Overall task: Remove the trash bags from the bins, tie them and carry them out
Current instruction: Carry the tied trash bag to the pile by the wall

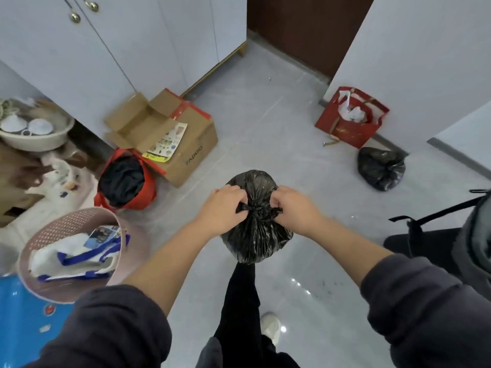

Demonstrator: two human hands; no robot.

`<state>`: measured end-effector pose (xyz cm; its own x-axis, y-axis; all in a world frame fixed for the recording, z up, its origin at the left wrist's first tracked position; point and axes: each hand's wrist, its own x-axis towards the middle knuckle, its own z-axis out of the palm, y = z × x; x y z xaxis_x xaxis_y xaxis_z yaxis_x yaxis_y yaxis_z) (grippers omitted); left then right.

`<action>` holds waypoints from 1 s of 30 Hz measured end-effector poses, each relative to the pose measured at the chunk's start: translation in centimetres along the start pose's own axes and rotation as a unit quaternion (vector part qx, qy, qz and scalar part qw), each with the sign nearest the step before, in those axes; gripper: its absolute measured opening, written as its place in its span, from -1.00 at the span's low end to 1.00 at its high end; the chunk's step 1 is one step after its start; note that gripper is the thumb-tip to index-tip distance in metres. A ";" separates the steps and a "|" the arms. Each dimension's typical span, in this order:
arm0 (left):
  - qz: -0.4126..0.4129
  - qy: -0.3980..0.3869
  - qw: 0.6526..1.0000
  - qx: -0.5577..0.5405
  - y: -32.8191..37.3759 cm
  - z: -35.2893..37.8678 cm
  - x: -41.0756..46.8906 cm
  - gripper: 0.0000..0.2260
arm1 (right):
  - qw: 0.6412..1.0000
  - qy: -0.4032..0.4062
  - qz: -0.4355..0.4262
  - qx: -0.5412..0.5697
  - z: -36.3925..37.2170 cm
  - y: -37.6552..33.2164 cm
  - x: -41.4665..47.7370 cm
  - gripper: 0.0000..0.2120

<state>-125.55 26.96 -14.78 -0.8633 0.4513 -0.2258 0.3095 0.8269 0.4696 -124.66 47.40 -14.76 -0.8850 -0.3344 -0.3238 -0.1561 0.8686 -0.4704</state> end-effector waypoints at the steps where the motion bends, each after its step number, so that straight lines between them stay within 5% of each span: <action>1: 0.005 -0.007 1.000 -0.005 -0.2 -0.2 2.3 -0.87 | 1.000 0.000 0.009 0.007 -0.7 1.3 1.5 -0.77; 14: 0.089 -0.109 0.990 0.025 3.3 -1.5 29.6 -0.83 | 0.991 0.023 0.093 0.094 -10.5 18.5 13.9 -0.80; 30: 0.115 -0.203 0.970 0.073 11.8 9.7 61.1 -0.81 | 0.975 0.006 0.173 0.142 -16.5 47.1 26.2 -0.80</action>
<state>-170.72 67.56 -31.28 -0.5456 0.6998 -0.4611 0.5543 0.7140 0.4278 -162.41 85.61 -31.89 -0.8684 -0.0340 -0.4947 0.2784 0.7922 -0.5431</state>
